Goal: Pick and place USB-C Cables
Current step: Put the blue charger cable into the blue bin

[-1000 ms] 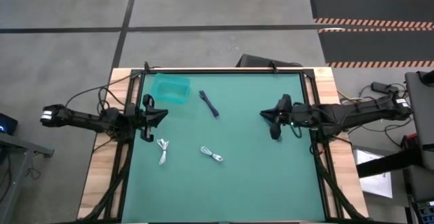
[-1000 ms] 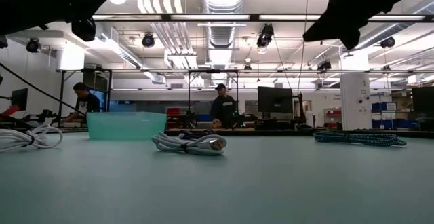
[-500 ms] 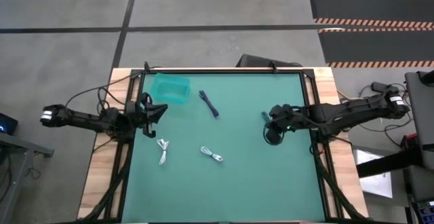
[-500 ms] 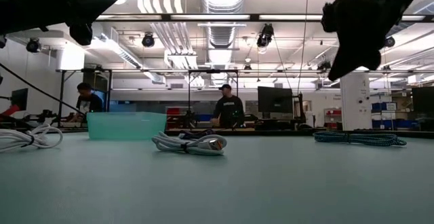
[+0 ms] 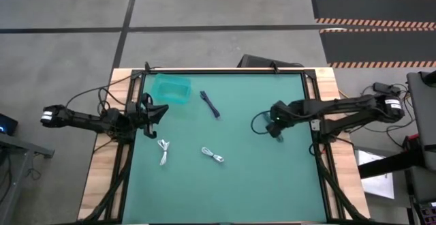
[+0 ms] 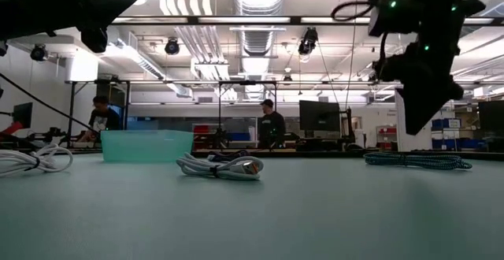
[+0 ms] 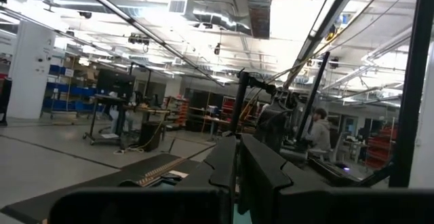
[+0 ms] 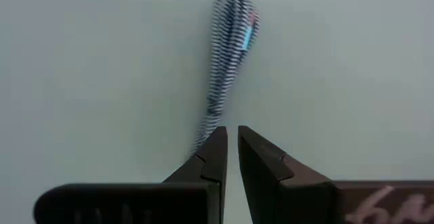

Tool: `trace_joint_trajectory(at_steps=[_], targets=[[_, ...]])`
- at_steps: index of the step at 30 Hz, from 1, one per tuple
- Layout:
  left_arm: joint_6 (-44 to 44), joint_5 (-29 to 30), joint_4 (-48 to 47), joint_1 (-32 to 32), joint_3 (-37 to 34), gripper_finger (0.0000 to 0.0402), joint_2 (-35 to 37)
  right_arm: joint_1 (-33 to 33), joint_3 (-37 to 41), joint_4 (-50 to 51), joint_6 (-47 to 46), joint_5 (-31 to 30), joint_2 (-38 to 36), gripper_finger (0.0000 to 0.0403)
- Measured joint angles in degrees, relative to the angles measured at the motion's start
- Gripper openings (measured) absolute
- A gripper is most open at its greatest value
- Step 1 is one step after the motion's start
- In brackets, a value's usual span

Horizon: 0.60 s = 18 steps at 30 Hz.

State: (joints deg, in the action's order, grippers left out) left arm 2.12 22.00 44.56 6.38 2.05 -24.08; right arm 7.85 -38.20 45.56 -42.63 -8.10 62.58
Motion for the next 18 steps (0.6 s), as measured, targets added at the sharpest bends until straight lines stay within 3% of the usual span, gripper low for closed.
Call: trace_joint_trajectory(at_steps=[7,18], targets=[[0.12,0.00,0.00,-0.01,-0.01,0.0005,-0.43,1.19,0.02,-0.14,0.15,0.68,3.42,0.0051],[0.48,0.00,0.00,-0.01,-0.01,0.0005,-0.76,1.19,0.04,-4.30,-0.88,1.19,5.89,0.0178]])
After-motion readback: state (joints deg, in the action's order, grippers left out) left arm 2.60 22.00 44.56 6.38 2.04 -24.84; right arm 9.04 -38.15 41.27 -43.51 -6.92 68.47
